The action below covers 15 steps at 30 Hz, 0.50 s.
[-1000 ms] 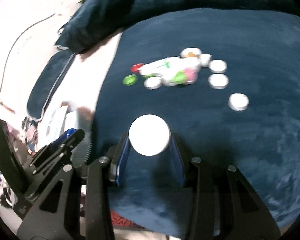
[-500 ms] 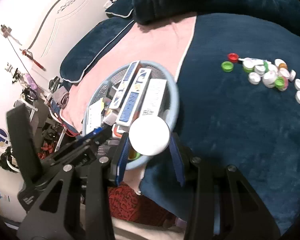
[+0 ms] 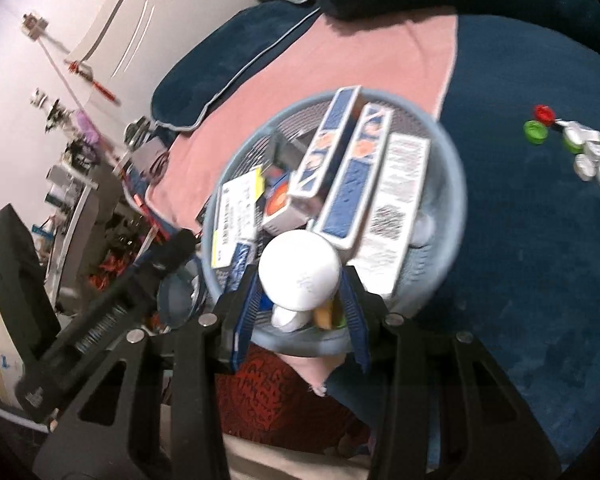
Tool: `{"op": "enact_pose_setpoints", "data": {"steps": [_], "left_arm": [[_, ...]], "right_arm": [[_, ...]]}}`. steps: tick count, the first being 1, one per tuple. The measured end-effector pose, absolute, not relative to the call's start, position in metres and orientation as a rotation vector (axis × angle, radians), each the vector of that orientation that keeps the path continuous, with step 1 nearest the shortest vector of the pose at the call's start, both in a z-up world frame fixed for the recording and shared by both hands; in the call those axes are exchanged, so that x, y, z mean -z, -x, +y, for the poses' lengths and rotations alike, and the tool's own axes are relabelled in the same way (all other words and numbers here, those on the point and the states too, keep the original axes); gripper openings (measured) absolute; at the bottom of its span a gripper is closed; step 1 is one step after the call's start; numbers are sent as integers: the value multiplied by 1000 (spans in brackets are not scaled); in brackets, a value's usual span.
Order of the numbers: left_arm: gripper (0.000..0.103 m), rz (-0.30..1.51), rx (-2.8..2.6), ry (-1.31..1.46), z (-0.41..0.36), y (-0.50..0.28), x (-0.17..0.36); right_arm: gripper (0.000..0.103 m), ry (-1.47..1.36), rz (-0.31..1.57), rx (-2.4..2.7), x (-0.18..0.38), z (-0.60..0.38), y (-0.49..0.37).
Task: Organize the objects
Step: 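Carry the blue and white caps over the grey mesh basket and open both grippers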
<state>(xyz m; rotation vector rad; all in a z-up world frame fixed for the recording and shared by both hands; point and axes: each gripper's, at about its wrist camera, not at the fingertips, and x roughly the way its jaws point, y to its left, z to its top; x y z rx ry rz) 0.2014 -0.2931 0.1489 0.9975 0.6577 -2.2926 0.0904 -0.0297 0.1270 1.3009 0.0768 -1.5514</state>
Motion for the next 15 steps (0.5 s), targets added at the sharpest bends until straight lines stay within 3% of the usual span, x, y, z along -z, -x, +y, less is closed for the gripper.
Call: {"op": "enact_pose_setpoints", "data": {"steps": [1,3,5,6,15], "left_arm": [[97,680,2272,-993,-298,-204,-148],[99,713,2224,-996,-307,-211,-144],[99,720,2200,-1004,-309,-214,-141],[99,718,2197,-1008,-308,-215,-140],[99,628,2244,-1053,-283,-211,-144]], "right_arm": [[42,-1306,78,1520,-124,-33,-91],[57,-1319,96,1524,-122,-35,-91],[78,-1319,103,1560,-123,-32,-92],[82,-1314,105,1581,-124,-30,-92],[84,-1295,231,1709,-128,-12,-86]]}}
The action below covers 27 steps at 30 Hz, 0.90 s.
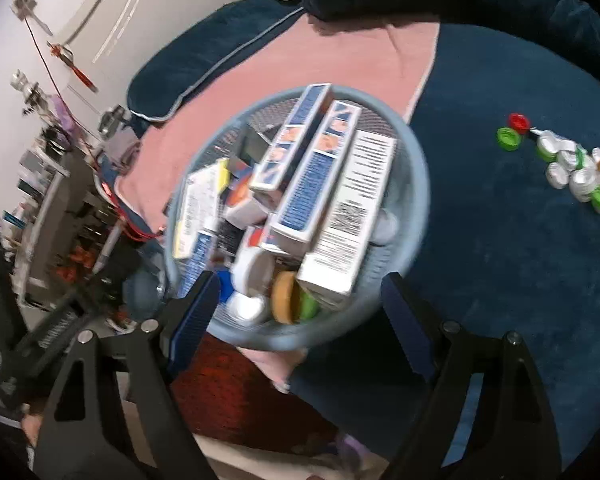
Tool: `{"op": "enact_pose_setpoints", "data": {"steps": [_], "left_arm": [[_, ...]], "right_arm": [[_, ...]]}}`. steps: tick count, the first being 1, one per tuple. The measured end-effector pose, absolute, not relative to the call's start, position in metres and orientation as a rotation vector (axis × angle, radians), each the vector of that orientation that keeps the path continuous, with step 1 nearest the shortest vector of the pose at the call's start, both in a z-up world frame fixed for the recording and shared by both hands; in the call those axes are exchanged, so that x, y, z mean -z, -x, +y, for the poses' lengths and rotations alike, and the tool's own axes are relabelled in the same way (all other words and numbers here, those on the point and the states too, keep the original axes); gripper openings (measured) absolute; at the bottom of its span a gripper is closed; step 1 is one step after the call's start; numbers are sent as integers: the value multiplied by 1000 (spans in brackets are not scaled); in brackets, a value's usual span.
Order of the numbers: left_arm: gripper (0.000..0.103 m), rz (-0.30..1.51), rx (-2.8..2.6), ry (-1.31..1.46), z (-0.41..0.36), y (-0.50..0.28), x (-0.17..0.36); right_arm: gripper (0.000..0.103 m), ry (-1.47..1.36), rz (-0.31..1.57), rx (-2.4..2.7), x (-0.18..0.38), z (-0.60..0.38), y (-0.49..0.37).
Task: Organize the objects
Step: 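Carry the blue and white caps over the grey mesh basket and open both grippers, then move both open grippers back over the remaining caps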
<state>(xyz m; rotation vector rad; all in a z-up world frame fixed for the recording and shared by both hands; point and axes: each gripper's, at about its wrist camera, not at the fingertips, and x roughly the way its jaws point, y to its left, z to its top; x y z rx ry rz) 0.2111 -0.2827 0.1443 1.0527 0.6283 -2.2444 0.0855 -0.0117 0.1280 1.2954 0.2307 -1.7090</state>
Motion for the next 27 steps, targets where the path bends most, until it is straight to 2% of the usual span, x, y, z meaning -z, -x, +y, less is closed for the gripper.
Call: {"op": "enact_pose_setpoints", "data": {"steps": [8,27], "left_arm": [[99,588,2294,-1095,-256,-191,-151],[99,495,2430,-1268,-151,-117,-153]], "right_arm": [[84,-1362,209,1773,-121,21,-62],[84,-1489,6,1951,-112,141,12]]}}
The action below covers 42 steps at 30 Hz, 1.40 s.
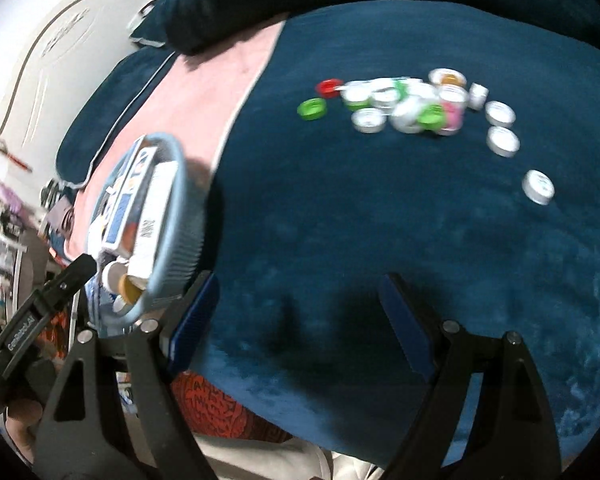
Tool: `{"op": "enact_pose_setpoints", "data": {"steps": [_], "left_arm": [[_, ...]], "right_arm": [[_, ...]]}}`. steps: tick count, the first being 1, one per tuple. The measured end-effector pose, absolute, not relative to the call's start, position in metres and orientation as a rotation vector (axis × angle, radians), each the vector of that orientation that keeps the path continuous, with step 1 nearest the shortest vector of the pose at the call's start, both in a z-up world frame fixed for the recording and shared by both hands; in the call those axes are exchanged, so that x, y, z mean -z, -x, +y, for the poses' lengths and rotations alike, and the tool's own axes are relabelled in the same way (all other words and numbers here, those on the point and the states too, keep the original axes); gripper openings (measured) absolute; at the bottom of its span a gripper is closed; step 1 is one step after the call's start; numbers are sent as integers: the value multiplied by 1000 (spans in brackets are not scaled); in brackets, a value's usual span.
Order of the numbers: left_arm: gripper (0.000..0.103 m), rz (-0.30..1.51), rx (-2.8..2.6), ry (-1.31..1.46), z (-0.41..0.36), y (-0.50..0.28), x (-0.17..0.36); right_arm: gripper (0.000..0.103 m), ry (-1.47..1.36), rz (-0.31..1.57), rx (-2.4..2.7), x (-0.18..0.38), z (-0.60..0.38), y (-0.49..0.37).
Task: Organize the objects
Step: 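Move both open grippers back over the remaining caps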
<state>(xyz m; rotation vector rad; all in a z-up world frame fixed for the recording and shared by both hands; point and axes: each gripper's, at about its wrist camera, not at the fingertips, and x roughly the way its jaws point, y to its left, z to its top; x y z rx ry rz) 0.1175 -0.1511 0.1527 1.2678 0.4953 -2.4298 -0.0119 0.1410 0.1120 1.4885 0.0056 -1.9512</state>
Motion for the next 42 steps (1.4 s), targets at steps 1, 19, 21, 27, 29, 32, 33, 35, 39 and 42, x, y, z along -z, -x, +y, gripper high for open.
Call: {"op": "enact_pose_setpoints", "data": {"steps": [1,19,21,27,29,32,33,35,39,42], "left_arm": [[99,492,2441,-1280,-144,-114,-153],[99,216,2605,-1522,1,-28,-132],[99,189,2625,-1548,11,-19,-128],[99,157,2630,-1579,13,8,-117],[99,156,2611,-1589,7,16,-111],[99,207,2591,-1603,-4,27,-103],[99,226,2587,-1606,-8,29,-101],[99,255,2581,-1610,-13,33,-97],[99,275,2579,-1625,-15,38,-92],[99,268,2589,-1635,-9,42,-91]], "right_arm": [[84,-1494,-4,1961,-111,147,15],[84,-1631,-202,2124,-78,280,79],[84,-1653,-190,2143,-69,287,89],[84,-1641,-63,2181,-53,280,114],[84,-1614,-42,2195,-52,274,118],[84,-1565,6,2204,-53,260,125],[84,-1554,23,2205,-52,255,128],[82,-1552,52,2204,-49,247,133],[73,-1578,91,2225,-38,242,143],[31,-1536,149,2254,-38,241,146]]}}
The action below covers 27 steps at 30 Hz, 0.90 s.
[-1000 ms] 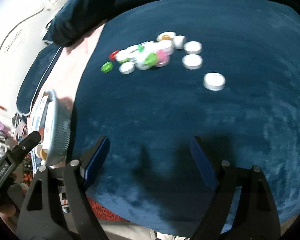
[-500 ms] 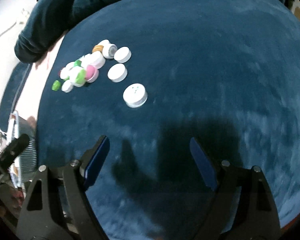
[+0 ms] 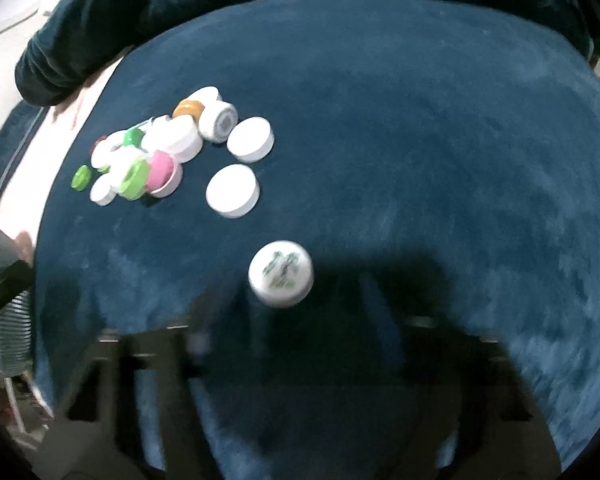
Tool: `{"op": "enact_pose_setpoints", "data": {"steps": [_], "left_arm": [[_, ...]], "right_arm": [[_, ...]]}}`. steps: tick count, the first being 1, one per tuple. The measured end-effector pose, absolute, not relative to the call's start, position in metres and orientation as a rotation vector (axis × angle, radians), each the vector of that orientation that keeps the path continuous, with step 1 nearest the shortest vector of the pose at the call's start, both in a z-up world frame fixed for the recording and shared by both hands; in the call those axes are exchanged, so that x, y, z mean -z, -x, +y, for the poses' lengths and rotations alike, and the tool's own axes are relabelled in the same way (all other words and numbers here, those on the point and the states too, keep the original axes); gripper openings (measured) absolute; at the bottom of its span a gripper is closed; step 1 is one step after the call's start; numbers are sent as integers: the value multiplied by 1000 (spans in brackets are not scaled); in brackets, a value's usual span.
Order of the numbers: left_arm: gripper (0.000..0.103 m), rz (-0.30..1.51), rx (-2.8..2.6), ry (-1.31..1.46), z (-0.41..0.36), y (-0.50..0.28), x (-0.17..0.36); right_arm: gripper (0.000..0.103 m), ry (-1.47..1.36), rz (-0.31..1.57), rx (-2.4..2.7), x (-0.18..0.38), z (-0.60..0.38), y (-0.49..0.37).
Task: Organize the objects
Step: 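Move both open grippers back over the remaining caps, then grasp a white cap with the left gripper while the right gripper grasps a printed white cap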
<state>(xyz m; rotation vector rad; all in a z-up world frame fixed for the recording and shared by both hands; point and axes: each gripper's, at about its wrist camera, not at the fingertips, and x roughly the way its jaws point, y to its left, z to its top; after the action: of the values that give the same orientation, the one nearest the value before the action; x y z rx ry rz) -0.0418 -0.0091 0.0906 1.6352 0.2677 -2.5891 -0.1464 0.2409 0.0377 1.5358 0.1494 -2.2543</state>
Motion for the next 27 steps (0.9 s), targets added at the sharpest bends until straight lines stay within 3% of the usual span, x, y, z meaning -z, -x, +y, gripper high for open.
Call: {"op": "enact_pose_setpoints", "data": {"steps": [9,13,21,22,24,25,27], "left_arm": [[98,49,2813,-1662,66,66,-85],[91,-38,2866,-1695,103,79,-74],[81,-92,2873,-1747,149,108,-45],[79,-92,2867,-1759,152,112,-41],[40,-100,2868,-1779,158,117,-34],[33,-111,2875,-1779,159,118,-32],[31,-90,2899,-1750,158,119,-34]], "right_arm": [[31,-1611,-115,2234,-82,285,174],[31,-1614,-96,2249,-99,306,181],[31,-1679,-147,2221,-82,313,193],[31,-1681,-155,2215,-81,315,194],[31,-1688,-177,2204,-80,317,196],[31,-1689,-183,2199,-80,317,196],[31,-1692,-188,2190,-79,315,196]]}}
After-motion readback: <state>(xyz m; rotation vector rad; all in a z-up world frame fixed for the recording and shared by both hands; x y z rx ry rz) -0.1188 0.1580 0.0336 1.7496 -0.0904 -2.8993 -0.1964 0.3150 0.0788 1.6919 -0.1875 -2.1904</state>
